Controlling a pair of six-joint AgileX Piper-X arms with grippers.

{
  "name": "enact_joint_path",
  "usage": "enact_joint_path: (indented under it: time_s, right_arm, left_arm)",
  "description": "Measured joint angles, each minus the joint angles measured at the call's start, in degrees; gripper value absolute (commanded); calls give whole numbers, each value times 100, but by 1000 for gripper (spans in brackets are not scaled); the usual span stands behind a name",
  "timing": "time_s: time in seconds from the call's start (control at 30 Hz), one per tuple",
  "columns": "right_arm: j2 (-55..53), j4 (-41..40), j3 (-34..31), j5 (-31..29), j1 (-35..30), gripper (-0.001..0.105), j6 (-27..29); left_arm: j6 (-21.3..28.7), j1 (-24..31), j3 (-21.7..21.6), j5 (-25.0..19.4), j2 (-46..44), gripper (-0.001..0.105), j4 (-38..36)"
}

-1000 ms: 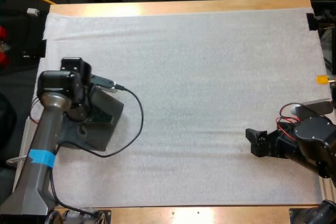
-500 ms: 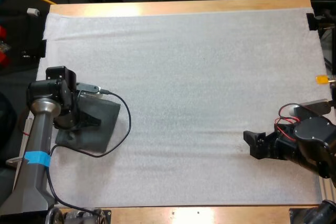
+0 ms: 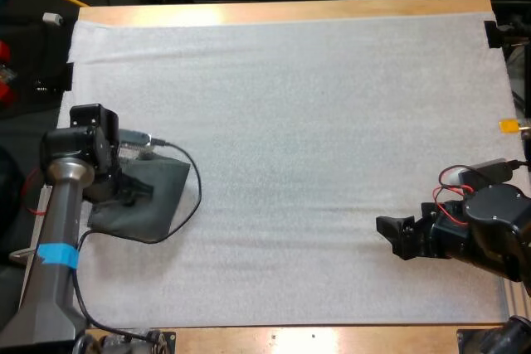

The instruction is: Pick towel from pile, fold and stack

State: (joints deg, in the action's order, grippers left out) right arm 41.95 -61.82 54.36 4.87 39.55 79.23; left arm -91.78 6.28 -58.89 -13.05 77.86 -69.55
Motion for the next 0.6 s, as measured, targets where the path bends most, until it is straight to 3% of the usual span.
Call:
enact_joint_path:
  time_s: [0.13, 0.23, 0.6]
  right_arm:
    - [0, 0, 0, 0, 0, 77, 0]
    - [0, 1, 0, 94, 0, 77, 0]
    - [0, 352, 0, 649, 0, 77, 0]
  left_arm:
    - [-111, 0, 0, 1176, -29, 66, 383]
    - [-145, 0, 0, 1622, 31, 66, 632]
    - [-170, 0, 0, 1762, 962, 66, 1272]
